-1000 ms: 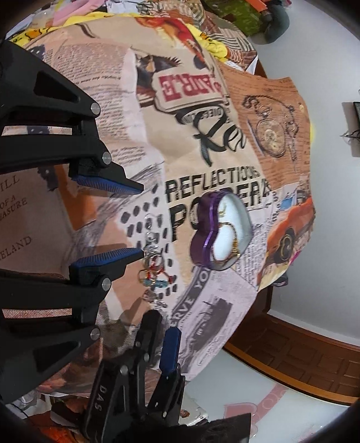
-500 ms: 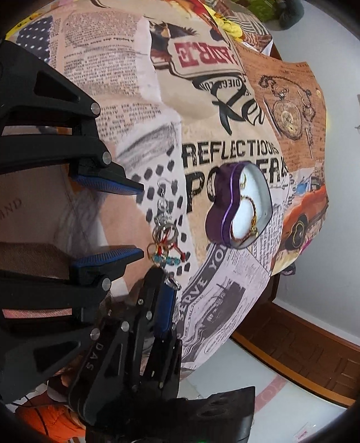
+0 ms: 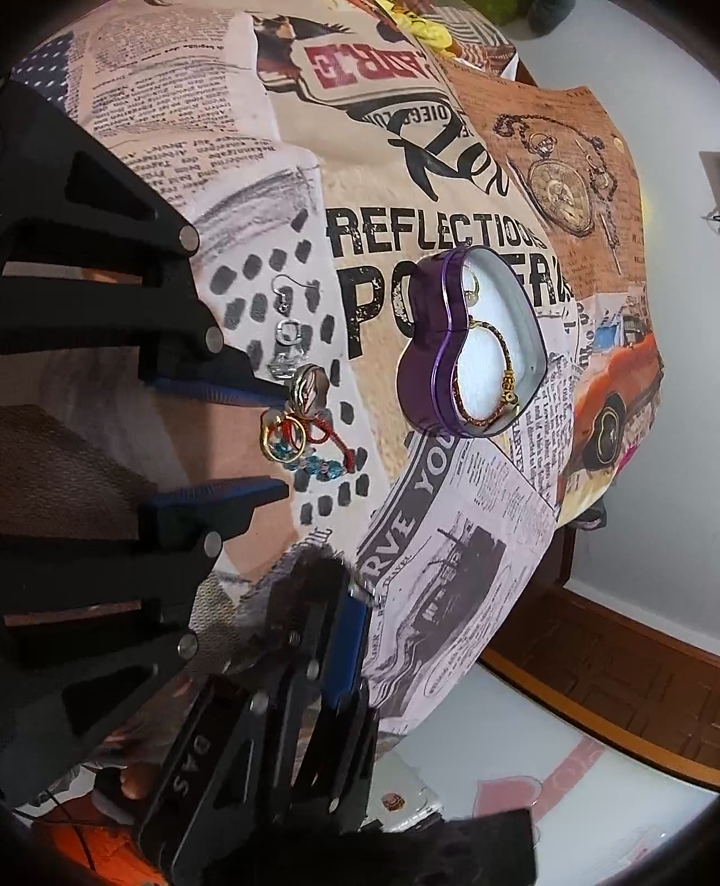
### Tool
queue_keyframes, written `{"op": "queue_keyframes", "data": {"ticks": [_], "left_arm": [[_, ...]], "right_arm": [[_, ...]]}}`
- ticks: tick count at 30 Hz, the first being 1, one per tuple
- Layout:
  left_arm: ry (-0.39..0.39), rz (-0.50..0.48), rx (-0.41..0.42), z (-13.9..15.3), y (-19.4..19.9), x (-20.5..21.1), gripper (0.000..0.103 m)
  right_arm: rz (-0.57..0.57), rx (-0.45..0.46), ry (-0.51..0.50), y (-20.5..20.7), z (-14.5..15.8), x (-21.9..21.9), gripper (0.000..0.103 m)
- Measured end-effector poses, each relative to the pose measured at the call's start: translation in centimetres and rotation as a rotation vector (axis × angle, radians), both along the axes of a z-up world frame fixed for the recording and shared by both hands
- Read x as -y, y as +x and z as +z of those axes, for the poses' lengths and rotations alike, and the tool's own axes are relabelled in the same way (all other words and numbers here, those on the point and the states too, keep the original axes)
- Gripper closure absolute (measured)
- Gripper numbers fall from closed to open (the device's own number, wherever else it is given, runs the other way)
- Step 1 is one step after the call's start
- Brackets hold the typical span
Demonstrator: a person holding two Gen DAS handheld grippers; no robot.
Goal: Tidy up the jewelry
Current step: 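Grasp the silver ring with the right tool while the left tool grasps a gold hoop ring, then carry both rings over the heart tin and lower them onto the foam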
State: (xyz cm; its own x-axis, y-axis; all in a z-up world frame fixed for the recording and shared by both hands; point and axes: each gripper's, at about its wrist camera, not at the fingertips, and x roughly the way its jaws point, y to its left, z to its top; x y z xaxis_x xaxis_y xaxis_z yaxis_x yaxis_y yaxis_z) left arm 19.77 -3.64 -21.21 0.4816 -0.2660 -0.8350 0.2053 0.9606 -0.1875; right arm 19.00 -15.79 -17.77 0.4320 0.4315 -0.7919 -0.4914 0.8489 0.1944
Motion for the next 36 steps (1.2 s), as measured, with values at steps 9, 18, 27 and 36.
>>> {"op": "queue_keyframes", "data": {"ticks": [9,18,27,36], "left_arm": [[0.040,0.010,0.023,0.1,-0.1,0.4,0.083],[0.034,0.027,0.063,1.6,-0.9,-0.2,0.083],[0.028,0.058,0.141,4.4,-1.4,-1.7,0.083],[0.023,0.091,0.209,6.5,-1.0,-3.3,0.083]], "right_arm": [[-0.013,0.008,0.009,0.0,0.3,0.4,0.085],[-0.026,0.022,0.015,-0.4,1.3,0.9,0.085],[-0.039,0.071,0.031,-0.5,3.7,0.5,0.085],[-0.041,0.138,0.060,-0.2,6.4,-0.4,0.085]]}}
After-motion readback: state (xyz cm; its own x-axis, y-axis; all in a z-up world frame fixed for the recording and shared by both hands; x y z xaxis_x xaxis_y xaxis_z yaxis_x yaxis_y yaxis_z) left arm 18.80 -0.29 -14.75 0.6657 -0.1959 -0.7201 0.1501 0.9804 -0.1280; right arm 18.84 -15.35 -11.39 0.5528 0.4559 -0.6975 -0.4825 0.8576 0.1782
